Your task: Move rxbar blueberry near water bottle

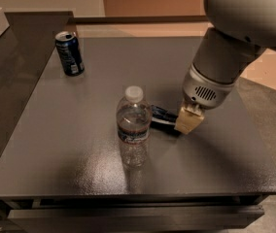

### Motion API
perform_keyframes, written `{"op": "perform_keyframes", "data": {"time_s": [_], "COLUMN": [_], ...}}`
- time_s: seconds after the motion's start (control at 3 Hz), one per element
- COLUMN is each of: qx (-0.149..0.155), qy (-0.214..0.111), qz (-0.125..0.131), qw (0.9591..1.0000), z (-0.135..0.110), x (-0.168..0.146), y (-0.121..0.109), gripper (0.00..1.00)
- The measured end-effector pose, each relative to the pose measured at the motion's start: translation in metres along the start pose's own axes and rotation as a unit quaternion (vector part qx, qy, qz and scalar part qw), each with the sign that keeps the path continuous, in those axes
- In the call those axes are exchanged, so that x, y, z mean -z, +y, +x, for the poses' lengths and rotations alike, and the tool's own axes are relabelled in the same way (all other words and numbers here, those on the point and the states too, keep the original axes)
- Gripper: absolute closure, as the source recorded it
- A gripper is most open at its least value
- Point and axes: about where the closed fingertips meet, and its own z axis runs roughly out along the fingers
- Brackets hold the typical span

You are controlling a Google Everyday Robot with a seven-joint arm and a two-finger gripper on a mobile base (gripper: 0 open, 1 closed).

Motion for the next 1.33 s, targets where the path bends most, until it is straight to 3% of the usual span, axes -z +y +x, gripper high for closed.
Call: {"op": "perform_keyframes", "data": {"time_s": [0.33, 0.67, 1.0, 1.33], "qx": [0.013, 0.014, 0.015, 0.015], "qy": [-0.002, -0.003, -0.004, -0.004], "qz": [-0.009, -0.007, -0.006, -0.006], "qw": [0.9999, 0.9999, 0.9999, 0.9999], "z": [-0.0026, -0.0036, -0.0046, -0.0047], "x": [0.0008, 0.0013, 0.0017, 0.0017], "y": [0.0143, 0.0143, 0.0144, 0.0145], "gripper": [0.36, 0.13, 0.0, 0.0]}}
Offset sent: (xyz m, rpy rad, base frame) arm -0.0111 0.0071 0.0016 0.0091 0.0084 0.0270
